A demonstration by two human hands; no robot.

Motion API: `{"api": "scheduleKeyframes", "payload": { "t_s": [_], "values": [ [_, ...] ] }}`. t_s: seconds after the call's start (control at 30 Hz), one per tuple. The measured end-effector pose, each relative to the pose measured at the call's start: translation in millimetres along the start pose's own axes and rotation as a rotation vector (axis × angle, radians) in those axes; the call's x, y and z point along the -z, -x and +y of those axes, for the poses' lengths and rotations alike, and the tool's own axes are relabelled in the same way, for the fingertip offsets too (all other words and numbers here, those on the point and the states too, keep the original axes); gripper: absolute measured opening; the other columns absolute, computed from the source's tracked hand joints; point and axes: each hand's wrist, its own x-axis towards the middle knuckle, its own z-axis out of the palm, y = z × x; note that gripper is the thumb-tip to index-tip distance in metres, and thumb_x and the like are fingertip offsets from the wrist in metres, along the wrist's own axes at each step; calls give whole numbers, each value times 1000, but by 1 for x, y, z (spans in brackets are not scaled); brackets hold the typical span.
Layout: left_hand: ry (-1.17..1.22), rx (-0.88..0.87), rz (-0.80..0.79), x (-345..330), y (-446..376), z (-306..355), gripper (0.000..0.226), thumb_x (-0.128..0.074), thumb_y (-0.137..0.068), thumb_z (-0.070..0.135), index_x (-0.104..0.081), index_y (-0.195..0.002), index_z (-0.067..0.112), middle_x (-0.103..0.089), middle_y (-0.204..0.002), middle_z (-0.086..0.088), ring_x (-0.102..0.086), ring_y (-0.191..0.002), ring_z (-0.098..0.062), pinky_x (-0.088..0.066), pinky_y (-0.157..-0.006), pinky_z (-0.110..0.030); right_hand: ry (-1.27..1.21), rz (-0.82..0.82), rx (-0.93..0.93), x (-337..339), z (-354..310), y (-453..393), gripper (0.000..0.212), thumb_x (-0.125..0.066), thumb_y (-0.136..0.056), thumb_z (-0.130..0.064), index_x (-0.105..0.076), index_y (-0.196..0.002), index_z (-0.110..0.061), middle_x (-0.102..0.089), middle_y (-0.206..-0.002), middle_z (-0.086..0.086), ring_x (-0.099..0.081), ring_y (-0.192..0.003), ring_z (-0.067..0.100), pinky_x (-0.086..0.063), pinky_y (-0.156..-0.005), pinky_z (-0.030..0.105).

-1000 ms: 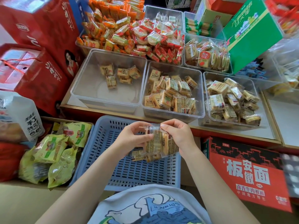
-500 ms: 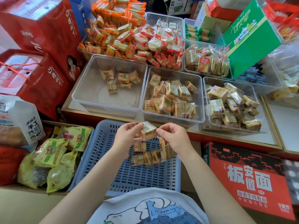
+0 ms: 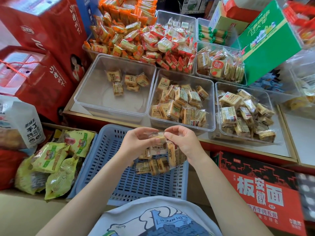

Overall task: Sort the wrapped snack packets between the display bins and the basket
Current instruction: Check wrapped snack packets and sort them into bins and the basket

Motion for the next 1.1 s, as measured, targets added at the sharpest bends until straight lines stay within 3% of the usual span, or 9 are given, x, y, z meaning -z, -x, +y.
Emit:
{"api": "scheduleKeyframes", "payload": {
  "t_s": [0.17, 0.37, 0.5, 0.67, 0.77, 0.93, 1.1],
  "values": [
    [22, 28, 28, 2, 2, 0, 26, -86, -78, 22, -77, -102, 18, -80, -91, -2, -76, -87, -16, -60, -74, -24, 76, -21, 43, 2, -1, -1, 2, -74, -91, -16, -74, -93, -16, -73, -86, -1, -66, -78, 5, -54, -67, 17],
    [247, 117, 2, 3, 3, 0, 32, -82, -77, 25, -72, -103, 11, -77, -102, -16, -75, -94, -27, -61, -75, -37, 106, -35, 56, 4, -3, -3, 4, -75, -91, -20, -73, -89, -18, -70, -80, -7, -65, -74, 2, -50, -66, 16],
    [257, 119, -25, 2, 2, 1, 35, -83, -72, 29, -71, -101, 14, -76, -102, -15, -74, -92, -26, -58, -73, -37, 121, -69, 46, 6, -3, -1, 3, -72, -93, -19, -73, -93, -16, -69, -84, -3, -65, -76, 7, -54, -70, 21],
    [223, 168, -89, -1, 0, 3, 46, -82, -71, 31, -70, -110, 12, -77, -106, -13, -75, -99, -29, -60, -80, -43, 97, 50, 95, 6, 1, 1, 4, -68, -95, -13, -71, -93, -14, -70, -87, -1, -65, -84, 9, -56, -79, 26],
    [231, 208, -89, -2, 1, 5, 51, -81, -72, 34, -70, -116, 10, -77, -107, -13, -74, -101, -30, -60, -84, -47, 59, 63, 77, 2, 4, 4, 5, -66, -97, -11, -70, -94, -13, -71, -83, -2, -66, -78, 4, -56, -76, 24],
    [284, 225, -105, -5, 6, 3, 50, -76, -79, 31, -65, -123, 11, -76, -112, -12, -74, -103, -28, -62, -79, -43, -18, 127, 22, -3, 7, 4, 8, -66, -97, -14, -70, -91, -17, -73, -90, 5, -69, -90, 23, -58, -87, 44],
    [258, 238, -168, -1, 8, 1, 45, -73, -89, 17, -58, -132, 18, -76, -114, -10, -74, -103, -27, -62, -78, -38, -121, 172, -76, -4, 7, 2, 7, -65, -98, -18, -70, -95, -14, -74, -93, 10, -71, -95, 33, -58, -93, 53]
  ]
}}
